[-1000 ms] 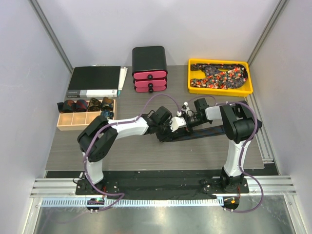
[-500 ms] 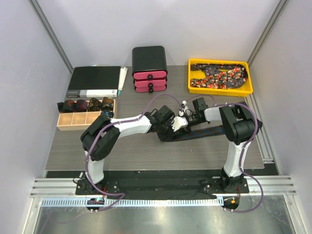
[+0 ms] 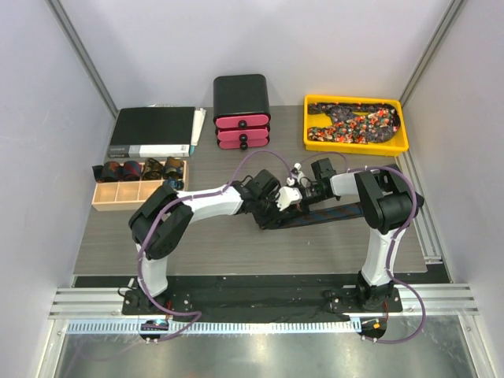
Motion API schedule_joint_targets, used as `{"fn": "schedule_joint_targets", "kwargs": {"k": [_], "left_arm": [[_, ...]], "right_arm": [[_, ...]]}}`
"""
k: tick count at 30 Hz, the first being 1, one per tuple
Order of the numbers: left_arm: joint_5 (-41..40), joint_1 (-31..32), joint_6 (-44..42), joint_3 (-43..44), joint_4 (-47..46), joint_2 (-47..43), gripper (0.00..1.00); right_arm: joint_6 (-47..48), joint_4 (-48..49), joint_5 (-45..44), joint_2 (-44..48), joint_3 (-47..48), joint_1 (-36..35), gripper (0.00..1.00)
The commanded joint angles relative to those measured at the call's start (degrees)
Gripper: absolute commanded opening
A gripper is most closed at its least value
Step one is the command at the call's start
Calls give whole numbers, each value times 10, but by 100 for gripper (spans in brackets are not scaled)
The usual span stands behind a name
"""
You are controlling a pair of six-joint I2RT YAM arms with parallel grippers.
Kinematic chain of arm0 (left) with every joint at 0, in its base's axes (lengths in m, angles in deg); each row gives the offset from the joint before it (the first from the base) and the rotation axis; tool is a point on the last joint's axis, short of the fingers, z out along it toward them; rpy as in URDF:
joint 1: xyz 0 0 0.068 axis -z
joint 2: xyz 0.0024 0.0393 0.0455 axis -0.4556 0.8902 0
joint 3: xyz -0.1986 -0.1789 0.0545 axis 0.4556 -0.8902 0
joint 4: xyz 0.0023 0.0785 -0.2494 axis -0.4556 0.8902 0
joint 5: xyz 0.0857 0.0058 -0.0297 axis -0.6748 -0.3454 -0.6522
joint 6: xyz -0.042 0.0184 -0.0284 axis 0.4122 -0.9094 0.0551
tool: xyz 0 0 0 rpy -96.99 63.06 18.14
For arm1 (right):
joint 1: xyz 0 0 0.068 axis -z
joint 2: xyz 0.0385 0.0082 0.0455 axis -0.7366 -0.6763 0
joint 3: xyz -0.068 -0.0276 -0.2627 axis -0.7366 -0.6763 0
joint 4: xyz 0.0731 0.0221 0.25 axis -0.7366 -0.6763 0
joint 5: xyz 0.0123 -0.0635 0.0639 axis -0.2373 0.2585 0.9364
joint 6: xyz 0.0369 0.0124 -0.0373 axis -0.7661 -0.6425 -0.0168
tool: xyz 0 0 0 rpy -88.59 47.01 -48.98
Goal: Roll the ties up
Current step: Roll the tie at the center of the board.
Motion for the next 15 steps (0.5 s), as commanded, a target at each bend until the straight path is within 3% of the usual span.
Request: {"fn": "schedule_joint_targets", "kwargs": {"k": [1,5,9,13,15], "left_arm": [[-1,-31,24,-70,-11,-20,48],[78,-60,41,-138,-91,-93,61],[151,-75,94,-230,-232,-150,67],[176,-74,155,-300,-466,-137,85],[167,-74,172,-303,-498,-115,88]], "right_arm": [[60,-58,-81,-26,-15,-1,1],[63,-30,-98,-46,-21,-1,1],[42,20,-105,-59,-32,-1,1],[14,62,-106,-68,-37,-4,1],[12,72,-113,-57,-48,-4,1]]}}
